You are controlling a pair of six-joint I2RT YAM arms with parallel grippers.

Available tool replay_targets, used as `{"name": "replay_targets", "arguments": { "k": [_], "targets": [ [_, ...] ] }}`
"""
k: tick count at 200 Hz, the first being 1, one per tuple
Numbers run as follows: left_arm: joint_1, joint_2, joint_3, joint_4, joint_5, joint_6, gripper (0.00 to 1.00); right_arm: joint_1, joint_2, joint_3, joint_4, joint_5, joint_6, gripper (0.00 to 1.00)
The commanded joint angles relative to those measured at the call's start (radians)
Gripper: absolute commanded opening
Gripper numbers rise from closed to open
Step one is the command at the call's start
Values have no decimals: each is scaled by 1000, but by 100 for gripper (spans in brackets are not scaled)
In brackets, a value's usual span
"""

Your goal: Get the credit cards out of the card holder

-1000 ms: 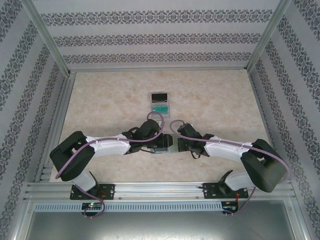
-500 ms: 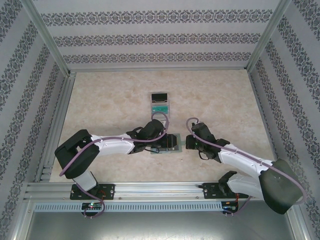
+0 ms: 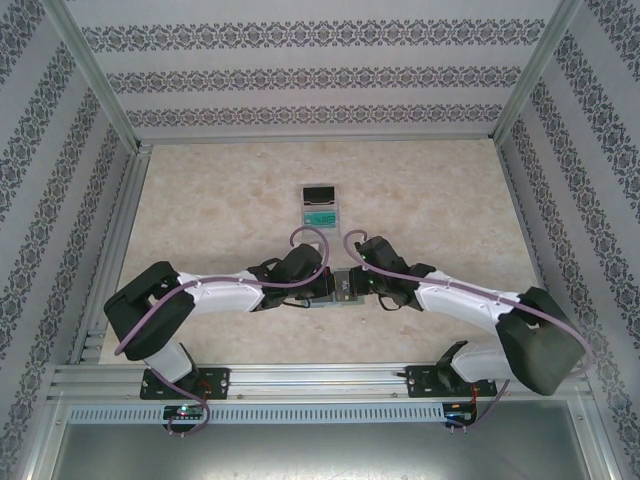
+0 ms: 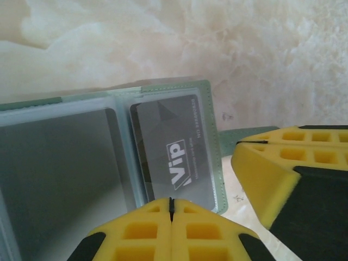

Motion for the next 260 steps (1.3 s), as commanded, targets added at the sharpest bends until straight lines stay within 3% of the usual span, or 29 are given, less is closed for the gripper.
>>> {"name": "replay_targets", "arguments": {
  "k": [1, 17, 99, 143, 217, 260],
  "targets": [
    [15, 26, 1, -5, -6, -13, 5, 7, 43, 25, -42, 28, -8, 0],
    [15, 34, 7, -12, -3, -7, 10, 9, 50, 17, -45, 35, -3, 0],
    [15, 87, 33, 0, 24, -5, 14, 6, 71, -4, -53, 37, -9, 1],
    [15, 98, 38, 2, 29, -5, 23, 11, 121, -2, -31, 15, 3, 0],
    [15, 136, 48, -2, 43, -21, 24, 30, 122, -5, -14, 11, 9, 0],
    [15, 65, 51, -79, -3, 2, 26, 35, 136, 0, -13, 24, 14, 0]
  ]
}}
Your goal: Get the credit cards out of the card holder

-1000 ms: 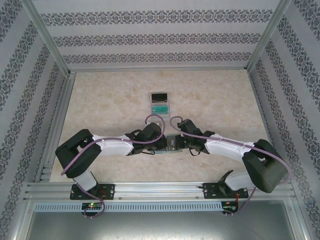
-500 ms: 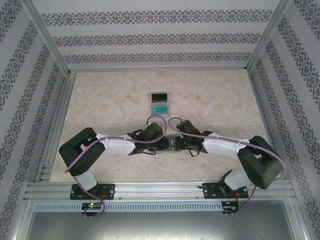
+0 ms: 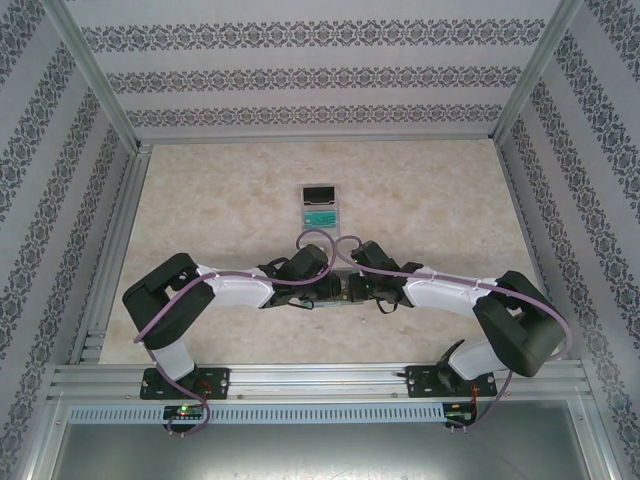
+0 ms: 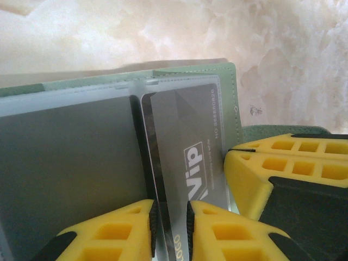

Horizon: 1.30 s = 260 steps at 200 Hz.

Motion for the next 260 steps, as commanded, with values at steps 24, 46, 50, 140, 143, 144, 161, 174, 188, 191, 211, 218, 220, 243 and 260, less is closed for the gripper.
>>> {"name": "replay_targets", "arguments": {
  "k": [24, 46, 50, 140, 143, 144, 161, 174, 188, 191, 211, 218, 220, 243, 260],
  "targets": [
    [9, -53, 16, -95, -43, 21, 26, 17, 25, -7, 8, -10, 14, 0],
    [9, -22, 18, -77, -25, 15, 26, 21, 32, -2, 10, -14, 15, 0],
    [9, -15, 18, -74, -22, 11, 26, 22, 33, -1, 11, -14, 15, 0],
    [9, 12, 8, -42, -10, -20, 19, 31, 41, 3, 17, -13, 18, 0],
    [9, 12, 6, -43, -9, -20, 18, 31, 41, 2, 17, -13, 18, 0],
    [9, 12, 7, -43, -10, -20, 18, 31, 41, 2, 17, -13, 18, 0],
    [9, 8, 0, -32, -7, -25, 16, 31, 40, 1, 15, -8, 18, 0],
    [9, 5, -4, -24, -3, -28, 16, 31, 40, 1, 14, -5, 17, 0],
    [10, -1, -6, -19, -1, -29, 12, 31, 40, 2, 14, -2, 17, 0],
    [9, -1, -6, -19, -2, -29, 11, 31, 41, 2, 14, -2, 17, 0],
    [9, -14, -14, -19, -8, -31, 6, 29, 43, 2, 11, 3, 17, 0],
    [9, -19, -16, -19, -10, -31, 4, 29, 45, 1, 11, 6, 17, 0],
    [9, -21, -16, -19, -10, -31, 4, 28, 44, 1, 11, 6, 18, 0],
    [12, -30, -21, -28, -11, -28, 0, 22, 46, -4, 14, 7, 20, 0],
    [17, -35, -30, -25, -8, -29, 0, 15, 46, -7, 14, 7, 21, 0]
  ]
}}
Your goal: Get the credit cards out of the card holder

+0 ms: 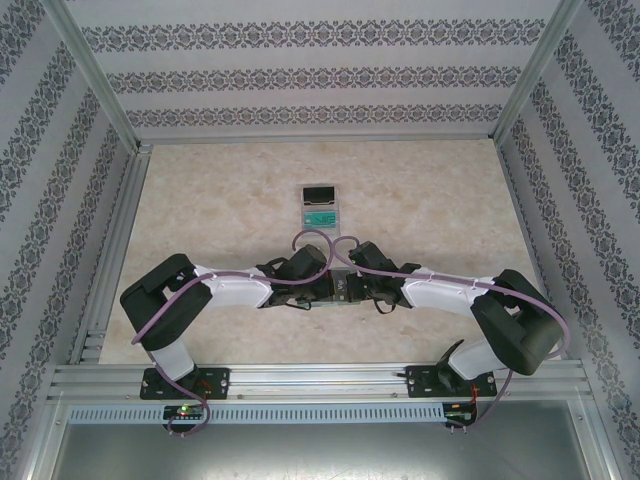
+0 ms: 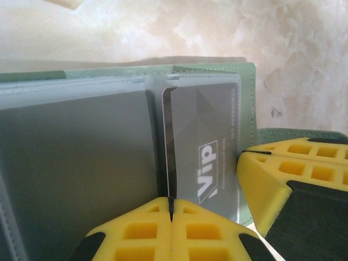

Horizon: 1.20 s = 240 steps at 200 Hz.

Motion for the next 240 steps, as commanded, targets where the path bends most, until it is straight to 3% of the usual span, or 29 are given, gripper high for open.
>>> {"name": "replay_targets", "arguments": {
  "k": [1, 129, 240],
  "targets": [
    [12, -24, -24, 18, 10, -3, 0, 2, 34, -7, -13, 7, 11, 0],
    [73, -116, -112, 22, 33, 0, 0, -13, 35, -15, -12, 10, 12, 0],
    [95, -355, -159, -126, -16, 61, 0, -15, -53, -35, -1, 11, 2, 0]
  ]
}}
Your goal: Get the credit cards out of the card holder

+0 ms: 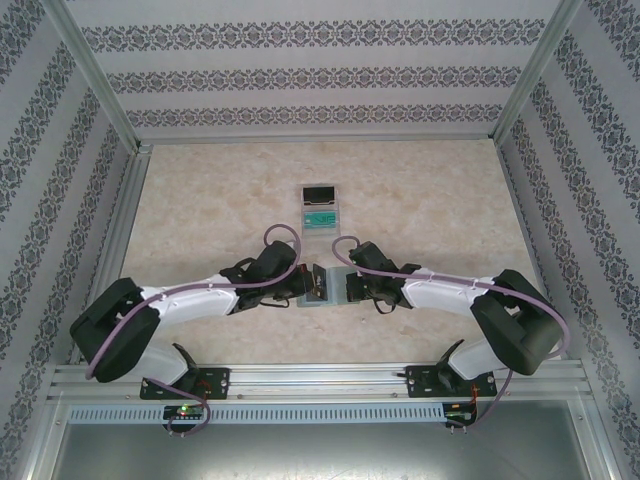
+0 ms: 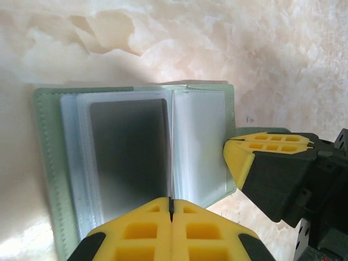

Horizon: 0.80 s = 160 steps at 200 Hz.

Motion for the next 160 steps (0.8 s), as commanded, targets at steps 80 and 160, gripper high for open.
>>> {"name": "replay_targets", "arguments": {
  "k": [80, 160],
  "targets": [
    [9, -134, 122, -273, -81, 233, 0, -15, -310, 6, -56, 42, -55, 27],
    [7, -77, 345, -476, -176, 529, 0, -71, -587, -86, 3, 87, -99, 98]
  ]
}}
